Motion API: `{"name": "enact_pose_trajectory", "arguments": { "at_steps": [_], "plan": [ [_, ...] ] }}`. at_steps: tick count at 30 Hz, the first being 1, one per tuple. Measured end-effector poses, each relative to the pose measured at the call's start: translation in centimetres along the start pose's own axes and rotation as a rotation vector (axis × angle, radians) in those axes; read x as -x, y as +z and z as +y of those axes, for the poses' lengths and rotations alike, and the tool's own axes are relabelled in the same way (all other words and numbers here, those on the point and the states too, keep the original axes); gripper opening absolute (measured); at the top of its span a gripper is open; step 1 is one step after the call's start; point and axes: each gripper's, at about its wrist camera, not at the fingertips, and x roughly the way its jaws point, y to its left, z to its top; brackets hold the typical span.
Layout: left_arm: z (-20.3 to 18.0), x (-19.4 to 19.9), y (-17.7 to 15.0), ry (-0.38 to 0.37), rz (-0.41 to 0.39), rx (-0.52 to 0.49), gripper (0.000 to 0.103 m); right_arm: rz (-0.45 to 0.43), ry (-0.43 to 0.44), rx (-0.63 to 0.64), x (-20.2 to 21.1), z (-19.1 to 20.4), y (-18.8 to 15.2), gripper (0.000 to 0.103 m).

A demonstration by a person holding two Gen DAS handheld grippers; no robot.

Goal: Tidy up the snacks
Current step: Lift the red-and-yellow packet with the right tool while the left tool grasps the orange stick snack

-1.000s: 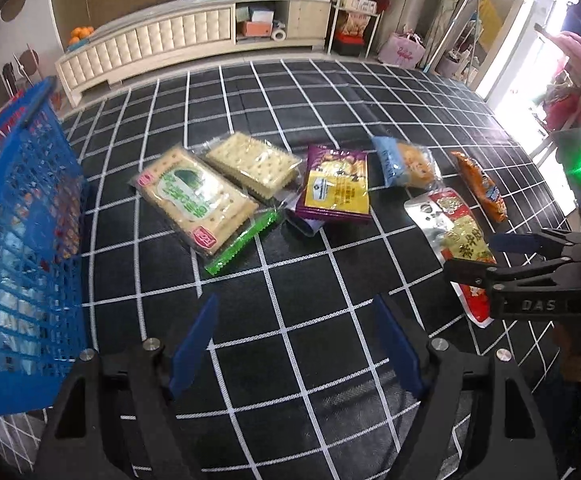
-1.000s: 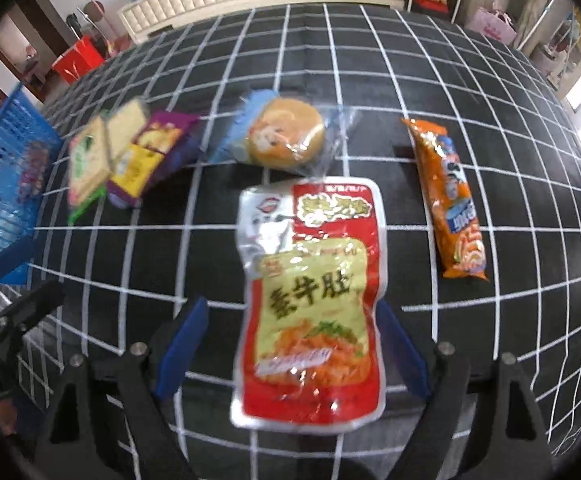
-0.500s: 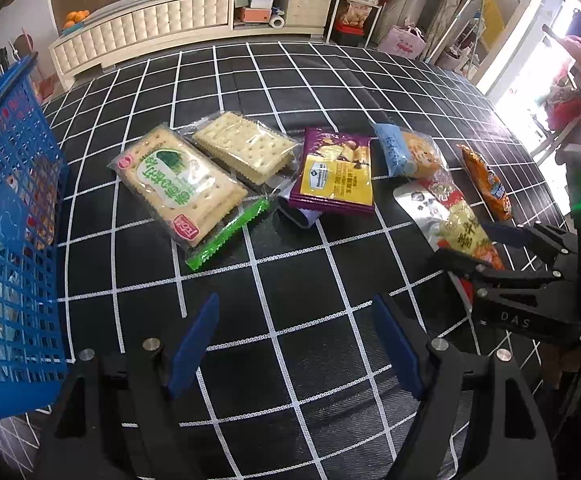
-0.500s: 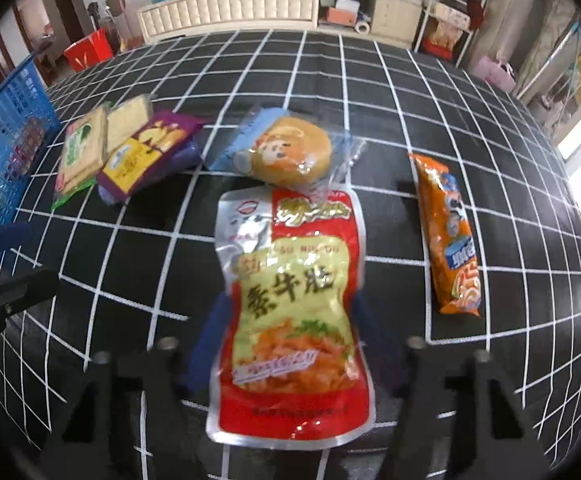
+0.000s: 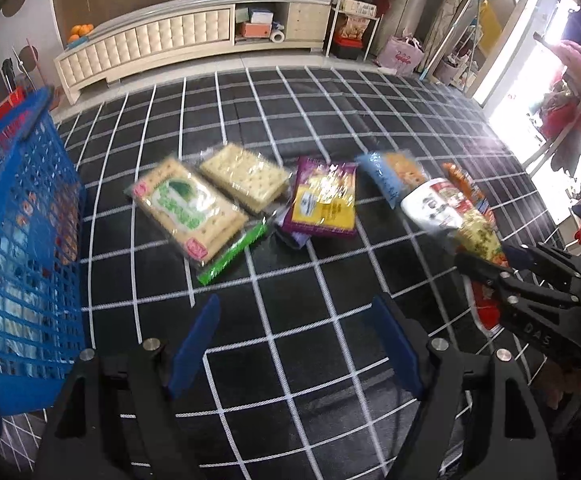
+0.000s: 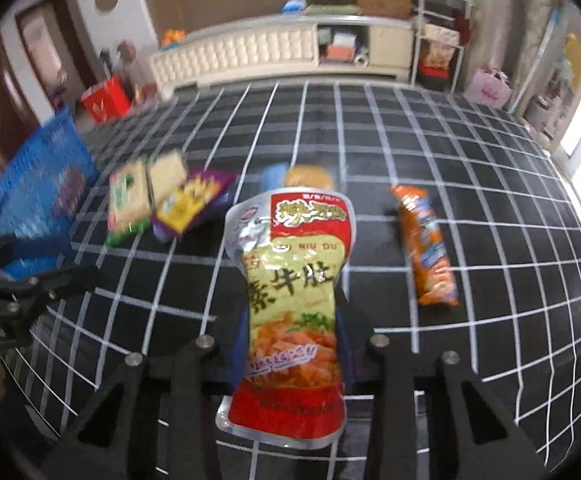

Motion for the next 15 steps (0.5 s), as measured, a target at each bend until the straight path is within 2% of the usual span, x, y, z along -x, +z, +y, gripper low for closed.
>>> {"name": "enact_pose_trajectory", "arguments": {
  "at_steps": [3,6,10,15],
  "plan": [
    [-0.9,0.5,1.2,-0.009,-0.009,-0.004,0.077,-0.059,0.021,-0.071,1.8,-2.1,0.4,0.042],
    [-2.7,0.6,2.4,-0.014,-0.013,-0.014,0.077,-0.112,-0.024,-0.137,2.1,-3.9,2.3,0.042],
    [-5.5,0.6,4.3,-0.037,-0.020,-0.039,0.077,-0.149,-0.055,-0.243,3.0,-7.3,2.3,0.042],
    [-10.3,-0.5,5.7,-0.057,-0.026,-0.111,0.077,-0.176,-0.113,-0.297,3.9,-9.9,1.5,0.042]
  ]
}}
